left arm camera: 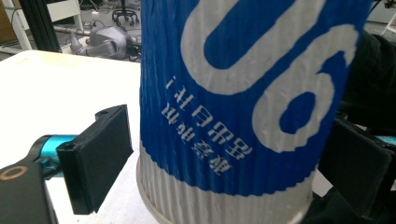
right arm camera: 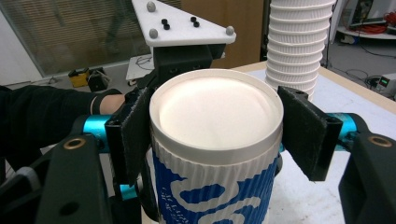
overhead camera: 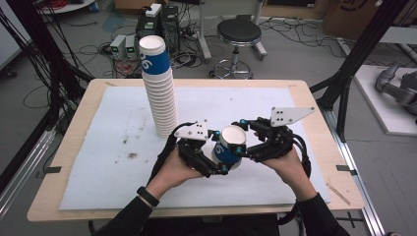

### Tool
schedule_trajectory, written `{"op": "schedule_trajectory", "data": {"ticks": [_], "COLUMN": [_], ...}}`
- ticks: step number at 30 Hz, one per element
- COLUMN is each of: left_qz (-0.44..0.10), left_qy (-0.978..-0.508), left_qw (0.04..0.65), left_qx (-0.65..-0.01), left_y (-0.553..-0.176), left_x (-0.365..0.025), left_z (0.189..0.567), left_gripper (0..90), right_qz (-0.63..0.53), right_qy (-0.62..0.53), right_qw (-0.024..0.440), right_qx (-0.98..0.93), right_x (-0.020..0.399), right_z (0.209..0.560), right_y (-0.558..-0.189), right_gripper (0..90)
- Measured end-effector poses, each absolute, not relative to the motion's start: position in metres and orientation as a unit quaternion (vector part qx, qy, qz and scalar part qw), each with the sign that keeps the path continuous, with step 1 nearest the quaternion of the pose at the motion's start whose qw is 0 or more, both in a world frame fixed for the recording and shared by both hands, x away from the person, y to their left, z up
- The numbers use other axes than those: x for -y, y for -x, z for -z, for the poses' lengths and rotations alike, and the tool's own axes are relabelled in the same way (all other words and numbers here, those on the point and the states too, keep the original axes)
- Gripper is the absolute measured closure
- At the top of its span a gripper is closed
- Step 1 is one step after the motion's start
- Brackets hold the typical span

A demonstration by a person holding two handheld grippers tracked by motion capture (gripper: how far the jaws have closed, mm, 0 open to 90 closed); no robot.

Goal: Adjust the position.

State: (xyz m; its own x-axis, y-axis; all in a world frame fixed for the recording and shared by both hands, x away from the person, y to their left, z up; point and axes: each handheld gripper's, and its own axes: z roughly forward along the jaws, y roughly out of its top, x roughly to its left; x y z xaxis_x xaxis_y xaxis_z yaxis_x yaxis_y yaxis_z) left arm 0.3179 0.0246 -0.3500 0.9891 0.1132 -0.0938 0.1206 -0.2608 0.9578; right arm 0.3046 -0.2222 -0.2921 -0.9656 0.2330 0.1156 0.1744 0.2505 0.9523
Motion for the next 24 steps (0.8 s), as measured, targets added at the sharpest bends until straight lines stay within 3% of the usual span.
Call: {"op": "schedule_trajectory", "data": {"ticks": [9,14,24], "left_qz": [0.004,0.002,-0.002], "left_qy": [-0.792,-0.790,-0.788], "left_qw": [0.606,0.610,0.612], "left_qx": [-0.076,-0.065,-0.059], "left_y": [-0.3179,-0.3175,-0.3173], "left_x": [-0.0226,-0.0235,-0.0253], "left_z": [0.3507,0.3498,0.3490], "left_gripper": [10.0,17.4,19.0], "right_qz": [-0.603,-0.605,-0.608], "right_qy": [-0.129,-0.133,-0.133], "right_qw": [0.022,0.022,0.023], "right_qx": [-0.787,-0.784,-0.782], "right_x": [0.2222,0.2235,0.2244], "right_z": [0.2921,0.2923,0.2921], "right_y": [-0.3050,-0.3059,-0.3062], "right_gripper": [30.3,30.4,30.5]}}
